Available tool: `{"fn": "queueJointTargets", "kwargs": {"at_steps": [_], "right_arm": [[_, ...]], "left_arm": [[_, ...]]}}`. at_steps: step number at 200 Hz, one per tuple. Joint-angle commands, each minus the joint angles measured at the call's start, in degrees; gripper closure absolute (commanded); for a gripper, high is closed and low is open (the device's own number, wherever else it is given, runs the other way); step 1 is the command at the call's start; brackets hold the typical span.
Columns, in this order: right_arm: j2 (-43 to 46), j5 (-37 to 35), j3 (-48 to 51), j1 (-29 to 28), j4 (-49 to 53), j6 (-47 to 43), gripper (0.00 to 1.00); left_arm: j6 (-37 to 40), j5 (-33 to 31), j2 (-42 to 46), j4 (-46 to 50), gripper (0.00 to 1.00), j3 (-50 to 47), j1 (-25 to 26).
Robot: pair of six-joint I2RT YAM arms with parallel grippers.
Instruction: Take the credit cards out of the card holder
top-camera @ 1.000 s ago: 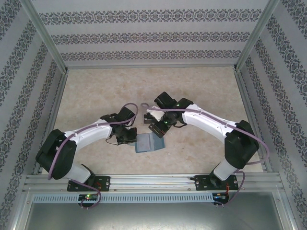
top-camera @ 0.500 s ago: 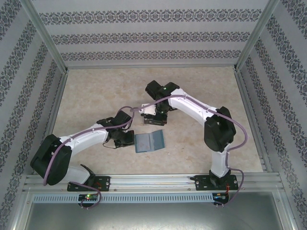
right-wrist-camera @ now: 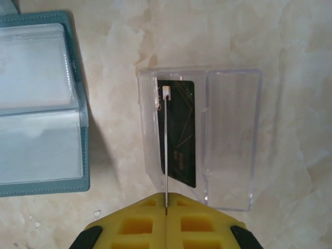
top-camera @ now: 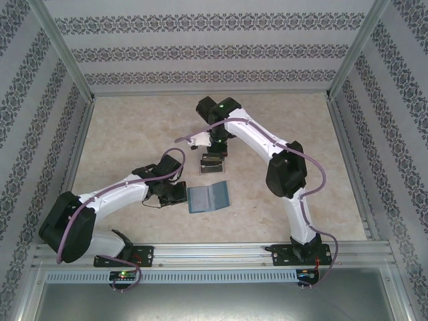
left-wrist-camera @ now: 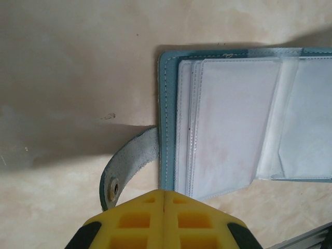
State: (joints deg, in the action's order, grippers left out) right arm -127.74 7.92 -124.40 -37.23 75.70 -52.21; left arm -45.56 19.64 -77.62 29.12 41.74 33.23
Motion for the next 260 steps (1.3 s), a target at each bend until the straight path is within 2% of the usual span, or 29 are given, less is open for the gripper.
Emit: {"fn": "queueJointTargets", "kwargs": {"at_steps": [1, 69, 187, 260], "right_arm": [[-3.23, 1.03, -5.14, 0.33, 5.86, -2.46, 1.0], [-10.73, 0.05, -14.22, 0.33, 10.3, -3.26, 1.0], [-14.44, 1.97, -15.25, 0.33, 11.25, -2.0, 1.0], [-12.92, -0.83, -16.58, 0.67, 10.79, 0.57, 0.85]], "left_arm": [[-1.03, -0.37, 1.18, -0.03, 0.97, -0.49, -0.78], [-0.94, -0.51, 1.5, 0.63, 0.97, -0.45, -0.97], [-1.28, -0.7, 1.84, 0.47, 0.96, -1.11, -1.12], [-1.11, -0.53, 1.25, 0.65, 0.96, -0.46, -1.15]]}}
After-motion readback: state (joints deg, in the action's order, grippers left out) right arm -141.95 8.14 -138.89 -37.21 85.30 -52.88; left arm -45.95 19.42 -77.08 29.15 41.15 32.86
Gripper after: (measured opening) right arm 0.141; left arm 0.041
